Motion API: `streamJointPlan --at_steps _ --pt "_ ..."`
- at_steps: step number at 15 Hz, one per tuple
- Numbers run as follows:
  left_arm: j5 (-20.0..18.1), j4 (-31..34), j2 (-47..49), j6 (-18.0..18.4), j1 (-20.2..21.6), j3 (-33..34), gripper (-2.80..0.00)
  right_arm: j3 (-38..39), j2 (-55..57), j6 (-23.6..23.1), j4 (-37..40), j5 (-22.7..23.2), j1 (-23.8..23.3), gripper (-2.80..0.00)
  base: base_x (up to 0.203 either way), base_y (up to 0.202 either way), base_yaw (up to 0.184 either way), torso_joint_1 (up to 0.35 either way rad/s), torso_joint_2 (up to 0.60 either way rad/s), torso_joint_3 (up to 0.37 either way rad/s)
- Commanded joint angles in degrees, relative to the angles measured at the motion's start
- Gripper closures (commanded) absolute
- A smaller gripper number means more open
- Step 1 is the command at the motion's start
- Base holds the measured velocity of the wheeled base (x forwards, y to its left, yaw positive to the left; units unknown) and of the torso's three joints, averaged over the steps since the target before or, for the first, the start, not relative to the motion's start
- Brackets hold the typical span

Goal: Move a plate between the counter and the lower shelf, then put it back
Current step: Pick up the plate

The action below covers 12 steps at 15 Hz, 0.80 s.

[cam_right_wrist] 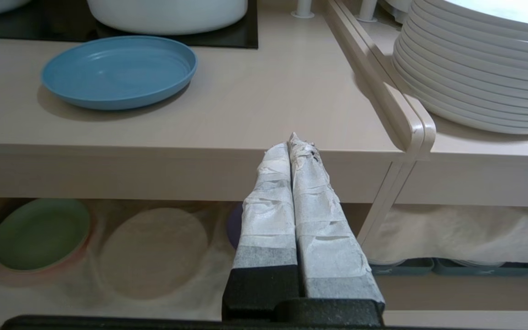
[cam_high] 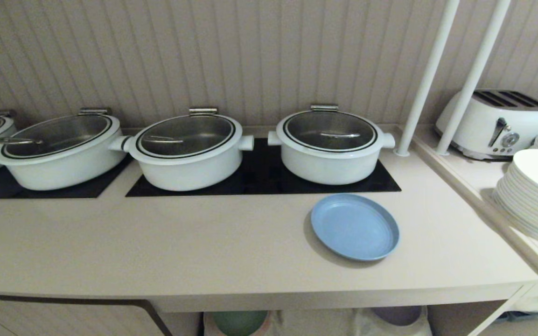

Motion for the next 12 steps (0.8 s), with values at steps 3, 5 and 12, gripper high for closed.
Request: streamJointPlan --at_steps 3,5,12 --pt "0.0 0.0 0.0 0.0 0.0 0.0 0.00 -0.4 0.0 0.0 -0.1 0.9 0.0 0.00 0.000 0.000 0.000 0.000 0.00 0.000" --pt "0.0 0.0 0.0 0.0 0.0 0.0 0.00 -3.7 0.0 0.2 1.4 1.2 0.0 0.00 0.000 0.000 0.000 0.000 0.00 0.000" --pt "0.0 0.0 0.0 0.0 0.0 0.0 0.00 -14.8 7.7 1.1 12.1 1.9 0.1 0.00 0.000 0.000 0.000 0.000 0.00 0.000"
